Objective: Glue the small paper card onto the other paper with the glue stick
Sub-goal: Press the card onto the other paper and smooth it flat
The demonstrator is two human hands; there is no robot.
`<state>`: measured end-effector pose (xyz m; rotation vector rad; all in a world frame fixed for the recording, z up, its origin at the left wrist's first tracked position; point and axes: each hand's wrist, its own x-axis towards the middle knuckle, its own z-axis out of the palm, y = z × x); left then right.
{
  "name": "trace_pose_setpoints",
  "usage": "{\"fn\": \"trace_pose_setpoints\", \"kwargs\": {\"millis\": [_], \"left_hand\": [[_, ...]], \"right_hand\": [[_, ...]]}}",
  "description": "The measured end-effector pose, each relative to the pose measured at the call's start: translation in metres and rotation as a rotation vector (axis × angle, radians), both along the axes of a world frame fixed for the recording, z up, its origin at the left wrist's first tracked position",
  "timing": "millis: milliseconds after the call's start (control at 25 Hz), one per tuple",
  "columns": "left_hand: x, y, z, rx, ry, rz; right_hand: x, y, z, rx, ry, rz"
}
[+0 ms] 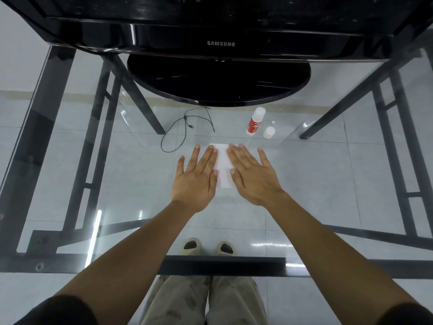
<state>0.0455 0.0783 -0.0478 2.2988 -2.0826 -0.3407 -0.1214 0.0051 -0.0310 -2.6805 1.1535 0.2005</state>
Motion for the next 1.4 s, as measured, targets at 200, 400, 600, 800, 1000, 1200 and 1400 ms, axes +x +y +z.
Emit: {"fn": "trace_pose_setpoints", "kwargs": {"millis": [200, 400, 600, 800, 1000, 1200, 1400], "left_hand": [[0.001, 0.0, -0.001, -0.003, 0.001, 0.002], [0.001, 0.0, 0.0, -0.004, 0.002, -0.002], [0.0, 0.001, -0.001, -0.02, 0.006, 0.003], [0.0, 0.001, -0.002, -0.02, 0.005, 0.003], [0.001, 0.001, -0.002, -0.023, 0.006, 0.004], [0.001, 0.001, -0.004, -0.028, -0.01, -0.004], [0.002, 0.0, -0.007, -0.036, -0.014, 0.002]], "right_hand": [[0.004, 0.004, 0.002, 0.012, -0.032, 0.008], [-0.002, 0.002, -0.002, 0.002, -0.003, -0.027], [0.001, 0.01, 0.0, 0.021, -0.059, -0.062], [-0.007, 0.023, -0.006, -0.007, -0.034, -0.026], [-0.001, 0.012, -0.004, -0.017, -0.036, -0.152], [0.011, 0.026, -0.009, -0.006, -0.038, -0.068], [0.017, 0.025, -0.012, 0.005, -0.07, -0.219]]}}
